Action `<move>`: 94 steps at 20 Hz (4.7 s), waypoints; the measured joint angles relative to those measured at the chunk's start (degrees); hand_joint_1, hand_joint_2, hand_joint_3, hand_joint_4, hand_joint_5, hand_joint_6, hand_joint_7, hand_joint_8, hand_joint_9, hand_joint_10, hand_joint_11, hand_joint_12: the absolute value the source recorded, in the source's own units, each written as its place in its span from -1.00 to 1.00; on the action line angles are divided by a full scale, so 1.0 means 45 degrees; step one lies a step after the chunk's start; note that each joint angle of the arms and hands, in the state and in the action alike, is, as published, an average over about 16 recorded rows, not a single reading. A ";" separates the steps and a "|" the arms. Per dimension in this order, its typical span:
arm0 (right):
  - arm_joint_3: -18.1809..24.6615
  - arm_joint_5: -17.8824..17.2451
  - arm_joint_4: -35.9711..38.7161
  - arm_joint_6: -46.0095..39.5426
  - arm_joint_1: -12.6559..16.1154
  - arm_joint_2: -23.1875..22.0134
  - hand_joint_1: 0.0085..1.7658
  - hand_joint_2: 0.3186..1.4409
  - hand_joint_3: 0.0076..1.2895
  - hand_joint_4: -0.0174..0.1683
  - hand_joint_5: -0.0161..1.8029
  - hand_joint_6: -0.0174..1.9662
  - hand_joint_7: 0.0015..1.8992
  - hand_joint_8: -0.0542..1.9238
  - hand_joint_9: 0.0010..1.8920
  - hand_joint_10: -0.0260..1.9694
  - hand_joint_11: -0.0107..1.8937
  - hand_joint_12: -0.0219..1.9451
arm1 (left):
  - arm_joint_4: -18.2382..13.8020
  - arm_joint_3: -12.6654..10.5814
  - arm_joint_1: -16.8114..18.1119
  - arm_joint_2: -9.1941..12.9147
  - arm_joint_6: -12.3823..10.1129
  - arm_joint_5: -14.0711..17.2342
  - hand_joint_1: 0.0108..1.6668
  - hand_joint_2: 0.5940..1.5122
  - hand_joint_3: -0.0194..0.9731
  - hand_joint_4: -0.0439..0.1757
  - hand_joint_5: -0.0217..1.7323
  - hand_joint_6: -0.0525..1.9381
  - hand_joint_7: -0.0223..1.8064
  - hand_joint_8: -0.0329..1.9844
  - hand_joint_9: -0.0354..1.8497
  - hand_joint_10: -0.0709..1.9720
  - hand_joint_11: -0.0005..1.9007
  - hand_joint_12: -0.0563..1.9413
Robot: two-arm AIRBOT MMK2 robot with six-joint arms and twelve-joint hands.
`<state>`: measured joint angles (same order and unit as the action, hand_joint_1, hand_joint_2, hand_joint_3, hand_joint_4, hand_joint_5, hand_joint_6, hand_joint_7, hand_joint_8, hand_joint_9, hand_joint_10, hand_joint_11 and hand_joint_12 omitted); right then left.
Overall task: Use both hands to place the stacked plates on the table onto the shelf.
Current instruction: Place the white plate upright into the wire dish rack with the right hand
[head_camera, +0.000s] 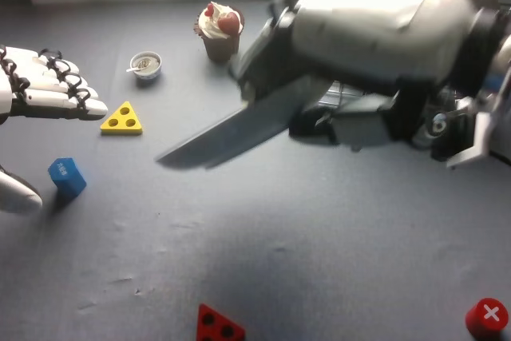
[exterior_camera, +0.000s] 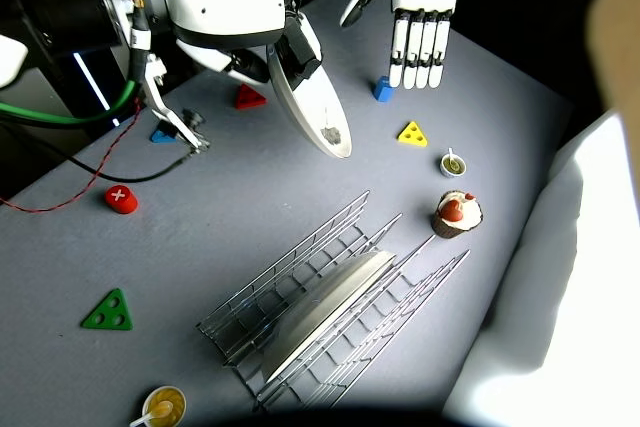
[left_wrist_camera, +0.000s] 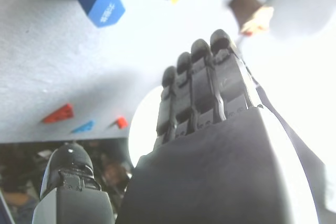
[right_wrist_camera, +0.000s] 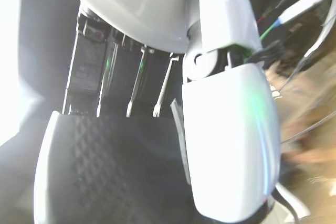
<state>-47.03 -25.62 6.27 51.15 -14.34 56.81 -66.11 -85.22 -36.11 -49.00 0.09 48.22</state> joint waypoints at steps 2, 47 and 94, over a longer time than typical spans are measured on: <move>0.0123 0.0344 -0.0365 -0.1070 0.0436 -0.0350 0.63 0.12 -0.99 -0.90 0.16 -0.25 0.36 -0.81 0.38 -0.61 0.10 0.22 | -0.0066 -0.0089 0.0124 0.0063 -0.0002 0.0011 -0.94 -0.12 -0.97 -0.55 -0.82 -0.93 -0.78 -0.96 -0.77 -0.93 -0.84 -0.94; -0.2923 0.2800 -0.3954 -0.9861 0.1850 -0.1644 0.66 0.13 -0.99 -0.90 0.07 -0.20 0.25 -0.49 0.25 -0.36 0.22 -0.24 | -0.0856 -0.0194 0.1516 0.0448 -0.0010 0.0108 -0.95 -0.13 -0.98 -0.56 -0.82 -0.93 -0.78 -0.96 -0.79 -0.93 -0.84 -0.91; -0.5449 0.2418 -0.3313 -1.1162 -0.0159 -0.0391 0.67 0.14 -0.99 -0.90 0.04 -0.16 0.17 -0.43 0.24 -0.35 0.08 0.28 | -0.0673 0.0842 0.1484 0.0352 -0.0003 0.0044 -0.97 -0.12 -0.97 -0.56 -0.83 -0.93 -0.78 -0.96 -0.78 -0.93 -0.83 -0.93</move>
<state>-71.55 -14.74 -8.64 0.92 -15.06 55.05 -69.14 -81.43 -29.43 -47.42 0.07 48.42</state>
